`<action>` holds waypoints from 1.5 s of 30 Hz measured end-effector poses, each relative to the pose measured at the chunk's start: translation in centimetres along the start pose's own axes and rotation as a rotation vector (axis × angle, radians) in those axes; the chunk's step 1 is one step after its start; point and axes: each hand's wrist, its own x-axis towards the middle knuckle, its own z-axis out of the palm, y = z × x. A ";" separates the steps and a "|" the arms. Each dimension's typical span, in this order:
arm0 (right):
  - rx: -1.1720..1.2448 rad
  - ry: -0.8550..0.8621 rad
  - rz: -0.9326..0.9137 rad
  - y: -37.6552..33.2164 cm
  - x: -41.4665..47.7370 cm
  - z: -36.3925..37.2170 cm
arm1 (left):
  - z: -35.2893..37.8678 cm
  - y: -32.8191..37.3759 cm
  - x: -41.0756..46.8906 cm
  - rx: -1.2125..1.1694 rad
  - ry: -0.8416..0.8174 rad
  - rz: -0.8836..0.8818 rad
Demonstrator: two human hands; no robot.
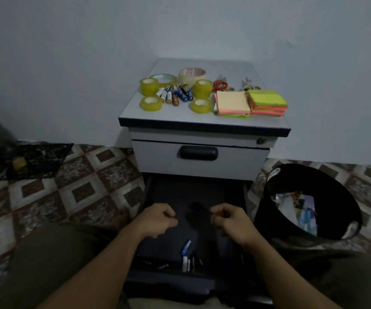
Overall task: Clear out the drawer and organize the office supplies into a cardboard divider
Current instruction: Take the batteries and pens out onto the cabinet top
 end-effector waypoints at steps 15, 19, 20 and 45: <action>-0.521 -0.041 0.245 5.5 0.0 1.7 | 4.3 -3.2 1.1 0.052 -0.152 -0.318; -0.386 0.008 0.200 5.4 0.1 1.8 | 4.7 -3.2 1.2 -0.236 -0.140 -0.334; -0.350 0.018 0.185 5.5 0.1 1.8 | 4.9 -3.1 1.2 -0.272 -0.132 -0.306; -0.705 -0.181 0.039 7.9 2.2 3.2 | 7.2 -5.2 3.5 0.166 -0.096 0.040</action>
